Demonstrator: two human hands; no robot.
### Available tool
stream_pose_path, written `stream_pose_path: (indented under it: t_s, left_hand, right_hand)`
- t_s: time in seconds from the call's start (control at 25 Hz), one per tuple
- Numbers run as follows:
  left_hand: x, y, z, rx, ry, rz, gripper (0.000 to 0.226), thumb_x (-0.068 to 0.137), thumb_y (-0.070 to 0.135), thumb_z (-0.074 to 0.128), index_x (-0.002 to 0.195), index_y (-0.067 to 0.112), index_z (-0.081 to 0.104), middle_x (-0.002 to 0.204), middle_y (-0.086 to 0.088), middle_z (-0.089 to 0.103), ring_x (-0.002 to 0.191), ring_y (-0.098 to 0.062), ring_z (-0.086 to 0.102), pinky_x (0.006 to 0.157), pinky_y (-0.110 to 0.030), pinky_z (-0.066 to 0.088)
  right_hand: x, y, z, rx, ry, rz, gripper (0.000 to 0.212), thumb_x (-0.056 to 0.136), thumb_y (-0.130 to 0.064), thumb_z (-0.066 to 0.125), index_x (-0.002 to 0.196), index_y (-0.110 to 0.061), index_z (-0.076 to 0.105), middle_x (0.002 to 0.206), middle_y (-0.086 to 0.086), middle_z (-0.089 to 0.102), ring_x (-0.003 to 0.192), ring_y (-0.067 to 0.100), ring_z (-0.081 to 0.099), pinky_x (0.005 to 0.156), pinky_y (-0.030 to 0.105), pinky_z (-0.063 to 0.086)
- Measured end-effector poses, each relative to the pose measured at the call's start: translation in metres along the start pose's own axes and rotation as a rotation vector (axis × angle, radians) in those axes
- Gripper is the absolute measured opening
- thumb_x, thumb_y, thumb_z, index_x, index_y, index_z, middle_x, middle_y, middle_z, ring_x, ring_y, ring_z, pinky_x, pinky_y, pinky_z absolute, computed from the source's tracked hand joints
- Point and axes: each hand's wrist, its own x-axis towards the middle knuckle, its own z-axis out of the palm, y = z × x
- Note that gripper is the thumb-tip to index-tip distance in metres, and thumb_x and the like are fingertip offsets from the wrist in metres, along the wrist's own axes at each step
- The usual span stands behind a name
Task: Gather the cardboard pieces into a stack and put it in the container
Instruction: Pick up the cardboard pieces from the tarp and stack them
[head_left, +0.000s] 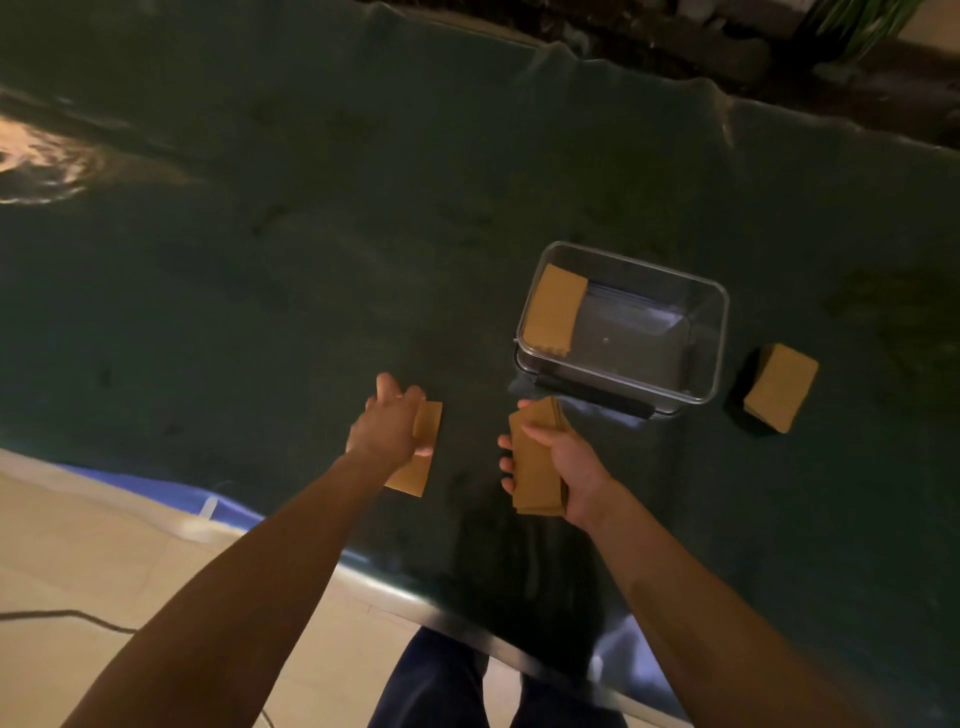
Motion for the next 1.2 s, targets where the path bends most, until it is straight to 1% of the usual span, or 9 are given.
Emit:
stream_pose_path:
  t_s: [0.16, 0.36, 0.52, 0.68, 0.8, 0.92, 1.0, 1.08, 1.2]
  left_hand:
    - [0.005, 0.007, -0.028, -0.299, -0.138, 0.14, 0.008, 0.094, 0.017, 0.06, 0.101, 0.014, 0.064, 0.093, -0.006, 0.062, 0.081, -0.02, 0.062, 0.068, -0.032, 0.049]
    - [-0.011, 0.056, -0.052, -0.807, -0.364, 0.299, 0.01, 0.095, 0.022, 0.062, 0.098, 0.016, 0.069, 0.078, 0.004, 0.067, 0.07, -0.011, 0.059, 0.058, -0.022, 0.045]
    - [-0.014, 0.105, -0.044, -0.876, -0.218, 0.379, 0.006, 0.092, 0.018, 0.067, 0.095, 0.012, 0.067, 0.069, 0.001, 0.065, 0.06, -0.011, 0.058, 0.055, -0.023, 0.046]
    - [-0.019, 0.136, -0.036, -0.808, -0.072, 0.431, 0.012, 0.089, 0.017, 0.07, 0.093, 0.013, 0.059, 0.083, -0.003, 0.061, 0.066, -0.013, 0.063, 0.056, -0.023, 0.053]
    - [-0.022, 0.15, -0.036, -0.446, 0.12, 0.541, 0.042, 0.085, 0.031, 0.073, 0.122, 0.023, 0.053, 0.121, 0.0, 0.046, 0.108, -0.018, 0.058, 0.091, -0.032, 0.052]
    - [-0.032, 0.16, -0.048, -0.318, -0.03, 0.728, 0.106, 0.07, 0.052, 0.08, 0.152, 0.041, 0.013, 0.16, 0.005, 0.012, 0.147, -0.019, 0.018, 0.114, -0.036, 0.028]
    - [-0.041, 0.169, -0.052, -0.127, -0.162, 0.834, 0.131, 0.059, 0.058, 0.085, 0.149, 0.05, -0.011, 0.164, 0.008, -0.012, 0.151, -0.018, -0.009, 0.117, -0.041, 0.008]
    - [-0.047, 0.176, -0.052, 0.024, -0.17, 0.878, 0.139, 0.055, 0.054, 0.088, 0.145, 0.054, -0.019, 0.162, 0.005, -0.018, 0.15, -0.023, -0.016, 0.118, -0.048, -0.001]
    - [-0.052, 0.18, -0.052, 0.016, -0.131, 0.884, 0.135, 0.058, 0.04, 0.09, 0.145, 0.053, -0.012, 0.156, 0.005, -0.003, 0.147, -0.033, 0.006, 0.118, -0.059, 0.021]
  right_hand:
    - [-0.006, -0.005, -0.01, -0.046, -0.002, -0.031, 0.03, 0.099, -0.027, 0.056, 0.128, -0.033, 0.058, 0.108, 0.016, 0.065, 0.075, 0.026, 0.063, 0.069, 0.042, 0.054]
    - [-0.014, -0.015, -0.013, -0.23, -0.111, -0.089, 0.051, 0.09, -0.064, 0.051, 0.136, -0.043, 0.047, 0.127, 0.01, 0.062, 0.107, 0.031, 0.064, 0.081, 0.047, 0.057]
    - [-0.022, -0.028, -0.021, -0.104, -0.164, -0.125, 0.052, 0.089, -0.05, 0.063, 0.136, -0.033, 0.05, 0.121, 0.018, 0.07, 0.105, 0.036, 0.068, 0.09, 0.052, 0.054]
    - [-0.034, -0.038, -0.034, -0.006, -0.136, -0.187, 0.044, 0.094, -0.035, 0.064, 0.134, -0.022, 0.053, 0.104, 0.019, 0.072, 0.084, 0.033, 0.069, 0.076, 0.047, 0.059]
    - [-0.037, -0.045, -0.045, 0.029, -0.075, -0.219, 0.043, 0.094, -0.035, 0.063, 0.134, -0.021, 0.052, 0.096, 0.015, 0.07, 0.069, 0.026, 0.066, 0.064, 0.042, 0.058]
    - [-0.037, -0.056, -0.055, 0.047, -0.029, -0.27, 0.048, 0.092, -0.038, 0.065, 0.136, -0.025, 0.053, 0.105, 0.014, 0.073, 0.079, 0.027, 0.071, 0.066, 0.041, 0.059]
    - [-0.035, -0.061, -0.056, 0.006, -0.045, -0.31, 0.048, 0.089, -0.038, 0.068, 0.135, -0.033, 0.055, 0.119, 0.014, 0.07, 0.102, 0.033, 0.07, 0.082, 0.05, 0.06]
    - [-0.033, -0.059, -0.054, -0.014, -0.078, -0.312, 0.048, 0.085, -0.038, 0.072, 0.13, -0.04, 0.058, 0.126, 0.015, 0.067, 0.115, 0.038, 0.064, 0.093, 0.061, 0.053]
    - [-0.031, -0.055, -0.053, 0.023, -0.115, -0.324, 0.053, 0.081, -0.03, 0.074, 0.131, -0.037, 0.057, 0.131, 0.016, 0.064, 0.119, 0.039, 0.062, 0.096, 0.063, 0.05]
